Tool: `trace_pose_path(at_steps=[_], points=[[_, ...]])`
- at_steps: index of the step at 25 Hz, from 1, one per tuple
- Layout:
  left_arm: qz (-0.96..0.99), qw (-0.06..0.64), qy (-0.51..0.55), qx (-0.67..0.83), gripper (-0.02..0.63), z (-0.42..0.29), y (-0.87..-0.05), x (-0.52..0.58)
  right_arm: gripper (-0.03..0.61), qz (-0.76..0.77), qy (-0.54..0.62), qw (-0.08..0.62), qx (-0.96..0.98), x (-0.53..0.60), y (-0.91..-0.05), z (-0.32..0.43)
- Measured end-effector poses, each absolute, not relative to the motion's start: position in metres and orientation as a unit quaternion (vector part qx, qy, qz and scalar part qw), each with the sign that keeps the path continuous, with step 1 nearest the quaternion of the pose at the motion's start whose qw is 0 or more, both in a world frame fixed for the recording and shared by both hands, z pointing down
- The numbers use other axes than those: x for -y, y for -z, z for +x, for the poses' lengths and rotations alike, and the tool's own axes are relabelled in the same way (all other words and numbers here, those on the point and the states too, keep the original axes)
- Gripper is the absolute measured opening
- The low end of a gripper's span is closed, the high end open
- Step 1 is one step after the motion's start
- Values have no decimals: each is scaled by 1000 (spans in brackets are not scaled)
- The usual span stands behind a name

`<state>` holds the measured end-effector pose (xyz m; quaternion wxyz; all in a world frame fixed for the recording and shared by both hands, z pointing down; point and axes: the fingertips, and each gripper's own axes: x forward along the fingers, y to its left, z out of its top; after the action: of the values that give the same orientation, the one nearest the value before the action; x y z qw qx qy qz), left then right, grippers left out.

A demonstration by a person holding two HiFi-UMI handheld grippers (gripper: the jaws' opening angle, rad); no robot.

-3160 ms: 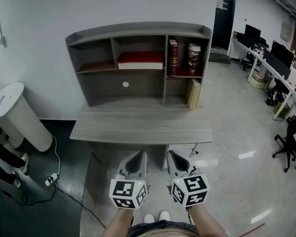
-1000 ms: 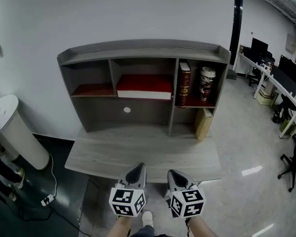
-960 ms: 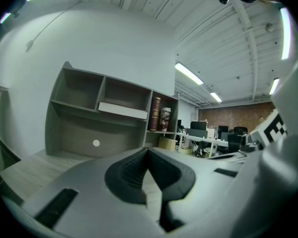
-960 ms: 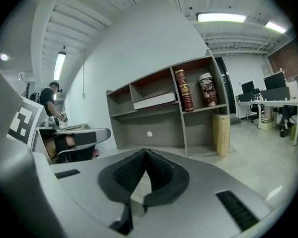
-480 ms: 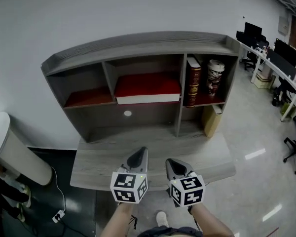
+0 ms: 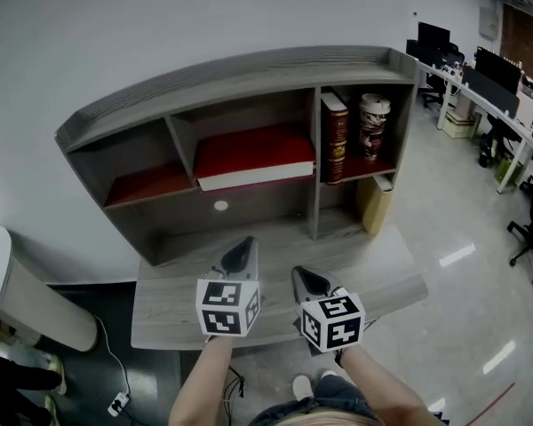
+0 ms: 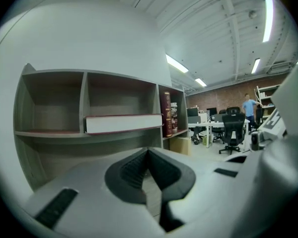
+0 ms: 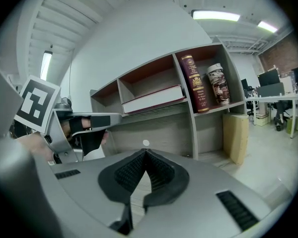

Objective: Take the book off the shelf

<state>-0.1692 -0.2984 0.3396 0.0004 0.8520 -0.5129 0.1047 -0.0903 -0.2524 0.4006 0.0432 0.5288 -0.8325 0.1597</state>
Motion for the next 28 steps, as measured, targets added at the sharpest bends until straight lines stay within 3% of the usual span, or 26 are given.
trace_pose_path(at_steps=[19, 28], points=[[816, -120, -221, 520, 14, -153, -304, 361, 8, 524, -182, -8, 832, 302, -376, -92], [797, -142, -262, 525, 23, -149, -300, 383, 8, 517, -209, -4, 830, 318, -391, -94]])
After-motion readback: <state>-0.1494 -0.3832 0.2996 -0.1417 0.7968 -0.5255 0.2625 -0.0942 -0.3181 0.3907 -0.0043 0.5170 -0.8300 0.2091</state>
